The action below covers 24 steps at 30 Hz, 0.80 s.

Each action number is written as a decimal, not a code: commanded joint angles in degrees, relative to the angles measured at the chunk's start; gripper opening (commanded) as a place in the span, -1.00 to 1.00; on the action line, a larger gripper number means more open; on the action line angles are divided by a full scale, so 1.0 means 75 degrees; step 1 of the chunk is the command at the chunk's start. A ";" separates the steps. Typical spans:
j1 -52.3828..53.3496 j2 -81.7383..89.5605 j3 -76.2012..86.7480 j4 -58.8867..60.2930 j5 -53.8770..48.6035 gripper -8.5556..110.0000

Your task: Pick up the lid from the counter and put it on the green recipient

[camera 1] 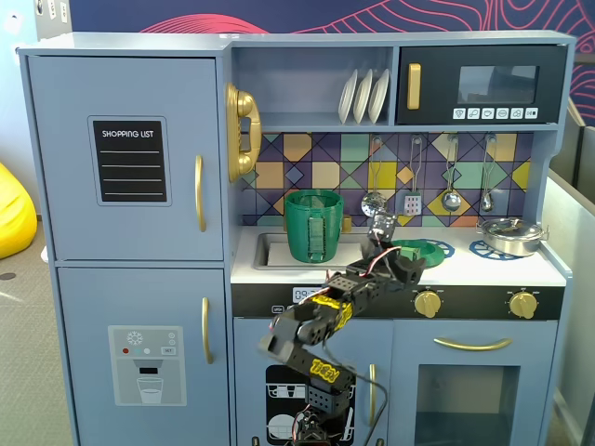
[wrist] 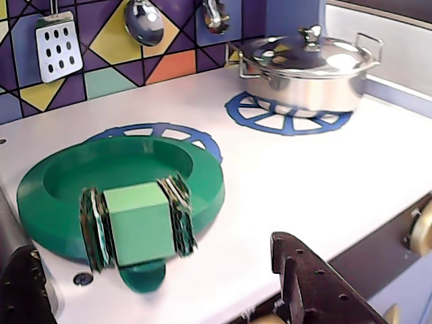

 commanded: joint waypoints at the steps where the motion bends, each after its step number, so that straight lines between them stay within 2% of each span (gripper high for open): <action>1: -0.0188 -0.0645 -0.0973 -0.0422 -0.0129 -0.24; 18: -0.0410 -0.3070 -0.2625 -0.0855 -0.0211 -0.35; 19: -0.0434 -0.3152 -0.2672 -0.0867 -0.0246 -0.45; 21: -0.0527 -0.3281 -0.2684 -0.0973 -0.0422 -0.85; 24: -0.0598 -0.3387 -0.2648 -0.1371 0.0047 -0.86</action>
